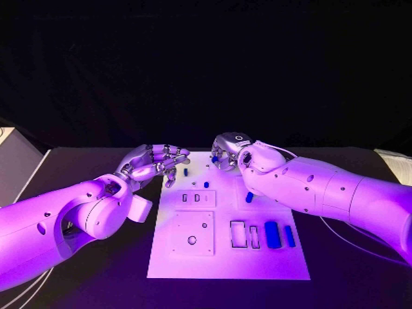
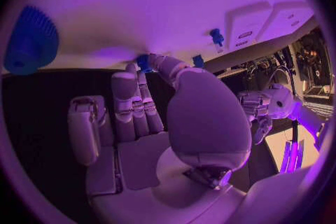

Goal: Assemble the parts on the task board

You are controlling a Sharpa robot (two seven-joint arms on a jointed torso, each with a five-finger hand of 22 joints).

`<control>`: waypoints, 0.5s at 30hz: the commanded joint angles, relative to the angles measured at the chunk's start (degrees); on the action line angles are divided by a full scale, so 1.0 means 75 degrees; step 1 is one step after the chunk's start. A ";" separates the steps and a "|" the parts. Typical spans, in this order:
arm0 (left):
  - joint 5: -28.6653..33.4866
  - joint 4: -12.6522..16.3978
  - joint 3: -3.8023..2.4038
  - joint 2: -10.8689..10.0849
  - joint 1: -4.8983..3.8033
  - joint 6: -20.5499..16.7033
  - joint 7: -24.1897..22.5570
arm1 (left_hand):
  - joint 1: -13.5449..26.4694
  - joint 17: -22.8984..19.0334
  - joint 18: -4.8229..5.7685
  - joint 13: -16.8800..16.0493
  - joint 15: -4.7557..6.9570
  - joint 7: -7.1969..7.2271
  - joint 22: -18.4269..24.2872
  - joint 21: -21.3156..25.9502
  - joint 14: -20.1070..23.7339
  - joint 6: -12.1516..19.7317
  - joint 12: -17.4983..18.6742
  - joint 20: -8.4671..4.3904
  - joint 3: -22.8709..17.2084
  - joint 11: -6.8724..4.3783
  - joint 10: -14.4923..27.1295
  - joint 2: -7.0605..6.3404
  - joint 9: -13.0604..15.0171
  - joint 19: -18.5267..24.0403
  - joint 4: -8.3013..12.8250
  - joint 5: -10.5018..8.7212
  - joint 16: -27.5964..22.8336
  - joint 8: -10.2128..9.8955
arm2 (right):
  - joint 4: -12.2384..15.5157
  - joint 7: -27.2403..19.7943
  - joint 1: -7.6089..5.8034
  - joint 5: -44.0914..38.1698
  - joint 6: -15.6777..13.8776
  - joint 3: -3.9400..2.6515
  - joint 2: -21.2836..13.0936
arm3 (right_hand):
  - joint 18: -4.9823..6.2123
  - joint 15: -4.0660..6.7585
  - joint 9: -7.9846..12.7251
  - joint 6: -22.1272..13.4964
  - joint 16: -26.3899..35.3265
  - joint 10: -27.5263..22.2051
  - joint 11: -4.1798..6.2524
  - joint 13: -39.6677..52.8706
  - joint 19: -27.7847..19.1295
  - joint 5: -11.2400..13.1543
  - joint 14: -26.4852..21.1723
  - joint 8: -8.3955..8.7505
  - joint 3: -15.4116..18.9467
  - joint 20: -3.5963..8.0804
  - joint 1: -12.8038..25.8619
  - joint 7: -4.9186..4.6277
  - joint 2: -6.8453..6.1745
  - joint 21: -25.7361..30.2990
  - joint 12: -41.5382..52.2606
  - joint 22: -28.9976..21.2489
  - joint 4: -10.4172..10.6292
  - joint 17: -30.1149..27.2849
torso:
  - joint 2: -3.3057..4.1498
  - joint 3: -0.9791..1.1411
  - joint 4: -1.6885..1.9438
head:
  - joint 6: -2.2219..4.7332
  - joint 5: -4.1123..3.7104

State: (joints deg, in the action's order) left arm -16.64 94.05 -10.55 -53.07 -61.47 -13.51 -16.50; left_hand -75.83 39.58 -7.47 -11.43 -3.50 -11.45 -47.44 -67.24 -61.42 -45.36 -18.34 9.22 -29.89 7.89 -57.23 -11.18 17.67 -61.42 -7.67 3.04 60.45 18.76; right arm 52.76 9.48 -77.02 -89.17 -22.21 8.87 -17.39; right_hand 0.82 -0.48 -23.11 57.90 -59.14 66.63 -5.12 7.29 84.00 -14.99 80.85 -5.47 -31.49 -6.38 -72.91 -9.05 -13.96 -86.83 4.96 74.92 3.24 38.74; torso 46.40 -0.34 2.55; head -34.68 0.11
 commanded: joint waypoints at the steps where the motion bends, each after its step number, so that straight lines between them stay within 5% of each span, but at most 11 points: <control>1: -0.0012 0.0006 -0.0007 0.0026 -0.0008 0.0100 -0.0030 | 0.0000 -0.0007 -0.0152 0.0011 -0.0030 -0.0085 0.0003 0.0031 -0.0007 0.0057 0.0041 0.0003 -0.0033 0.0009 0.0016 0.0037 0.0009 0.0056 0.0020 -0.0030 -0.0054 -0.0004 | -0.0016 -0.0114 0.0002 0.0027 0.0133 0.0000 0.0020 | 0.0032 0.0046 0.0008 0.0056 -0.0027 0.0052 -0.0004 -0.0011 0.0518 0.0018 -0.0001 -0.0037 -0.0092 0.0040 0.0000 0.0008 -0.0034 -0.0011 -0.0007 0.1527 0.0009 0.0017 | 0.0005 -0.0004 0.0002 | -0.0012 -0.0011; 9: -0.0012 -0.0002 -0.0007 0.0031 -0.0008 0.0096 -0.0027 | -0.0009 -0.0008 -0.0155 0.0014 -0.0030 -0.0085 0.0014 0.0037 -0.0008 0.0058 0.0043 0.0003 -0.0039 0.0009 0.0016 0.0041 0.0009 0.0062 0.0027 -0.0030 -0.0056 -0.0004 | -0.0023 -0.0144 0.0003 0.0062 0.0028 0.0001 0.0023 | 0.0005 0.0131 -0.0101 0.0367 -0.0112 0.0390 0.0111 -0.0013 0.0574 0.0050 0.0030 -0.0230 -0.0534 0.0103 -0.0114 0.0140 0.0370 -0.0090 0.0033 0.1625 0.0020 0.0091 | -0.0005 0.0001 -0.0007 | -0.0033 -0.0011; 15: -0.0012 -0.0006 -0.0007 0.0029 -0.0008 0.0094 -0.0023 | -0.0040 -0.0010 -0.0154 0.0021 -0.0029 -0.0084 0.0010 0.0035 -0.0009 0.0062 0.0049 0.0003 -0.0060 0.0007 0.0017 0.0053 0.0012 0.0055 0.0051 -0.0030 -0.0061 -0.0003 | -0.0020 -0.0112 0.0003 0.0070 -0.0118 0.0002 0.0022 | -0.0027 0.0172 -0.0181 0.0460 -0.0238 0.0539 0.0162 0.0001 0.0638 0.0054 0.0085 -0.0329 -0.0619 0.0145 -0.0127 0.0191 0.0516 -0.0184 0.0024 0.1736 -0.0006 0.0253 | -0.0002 -0.0001 -0.0006 | -0.0038 -0.0014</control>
State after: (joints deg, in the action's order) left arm -16.65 93.94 -10.55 -52.96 -61.47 -13.52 -16.44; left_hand -75.83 39.58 -7.47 -11.33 -3.50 -11.56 -47.39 -67.25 -61.42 -45.26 -18.34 9.22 -30.14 7.89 -57.23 -11.18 17.67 -61.42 -7.42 3.04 60.23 18.76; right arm 52.63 9.06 -77.03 -88.60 -22.40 8.86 -17.27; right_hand 0.82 0.54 -24.39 60.91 -60.68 70.15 -3.89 7.16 84.03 -14.44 81.47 -7.74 -35.75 -5.71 -73.60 -7.66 -11.13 -87.86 4.74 74.91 3.27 40.60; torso 46.38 -0.34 2.49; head -34.94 0.01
